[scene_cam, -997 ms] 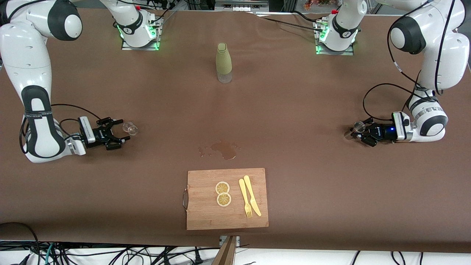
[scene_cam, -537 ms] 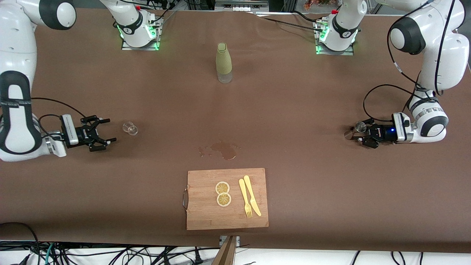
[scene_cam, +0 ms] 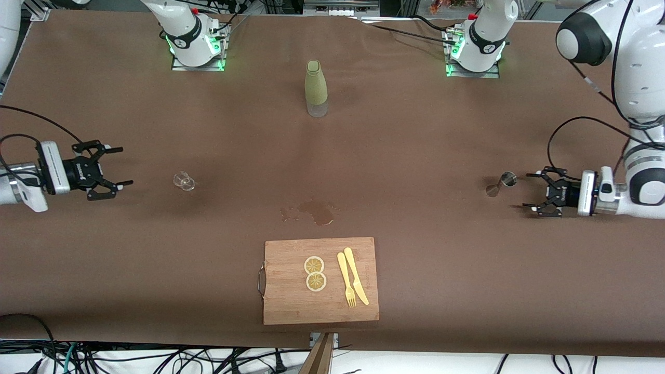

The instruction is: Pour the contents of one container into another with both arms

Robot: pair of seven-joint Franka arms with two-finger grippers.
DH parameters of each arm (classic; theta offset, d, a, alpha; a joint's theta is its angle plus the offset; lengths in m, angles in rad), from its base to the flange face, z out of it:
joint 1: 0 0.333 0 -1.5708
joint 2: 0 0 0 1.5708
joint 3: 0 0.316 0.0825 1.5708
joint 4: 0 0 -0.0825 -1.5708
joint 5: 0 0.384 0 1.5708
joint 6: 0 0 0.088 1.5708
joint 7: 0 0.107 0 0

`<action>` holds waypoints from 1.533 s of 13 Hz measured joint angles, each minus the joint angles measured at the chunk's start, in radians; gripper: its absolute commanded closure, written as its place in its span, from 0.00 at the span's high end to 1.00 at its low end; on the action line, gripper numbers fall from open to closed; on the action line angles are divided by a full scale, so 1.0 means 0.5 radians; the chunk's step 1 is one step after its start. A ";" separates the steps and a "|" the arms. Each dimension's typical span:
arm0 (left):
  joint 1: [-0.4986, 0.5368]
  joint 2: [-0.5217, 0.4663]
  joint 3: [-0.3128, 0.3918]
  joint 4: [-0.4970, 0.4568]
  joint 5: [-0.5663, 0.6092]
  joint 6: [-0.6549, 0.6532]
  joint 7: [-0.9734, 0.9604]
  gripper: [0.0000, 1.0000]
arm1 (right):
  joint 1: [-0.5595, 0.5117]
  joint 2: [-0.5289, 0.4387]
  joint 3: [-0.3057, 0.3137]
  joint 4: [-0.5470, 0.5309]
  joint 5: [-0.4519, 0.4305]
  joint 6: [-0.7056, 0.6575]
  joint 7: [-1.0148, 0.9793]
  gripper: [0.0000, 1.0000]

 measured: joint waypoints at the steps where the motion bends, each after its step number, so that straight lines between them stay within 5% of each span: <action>1: -0.009 -0.040 -0.002 0.045 0.083 0.005 -0.219 1.00 | 0.018 -0.050 -0.001 0.010 -0.003 -0.007 0.118 1.00; 11: -0.480 -0.784 -0.043 0.140 0.743 0.005 -2.418 1.00 | 0.326 -0.693 -0.001 -0.186 -0.525 0.388 1.855 1.00; 16: -0.498 -0.992 -0.422 0.175 1.107 0.015 -3.287 1.00 | 0.515 -0.915 0.001 -0.234 -1.038 0.497 2.706 1.00; 20: -0.539 -1.057 -0.494 0.272 1.203 -0.057 -3.491 1.00 | 0.586 -1.046 0.069 -0.343 -1.354 0.510 3.239 1.00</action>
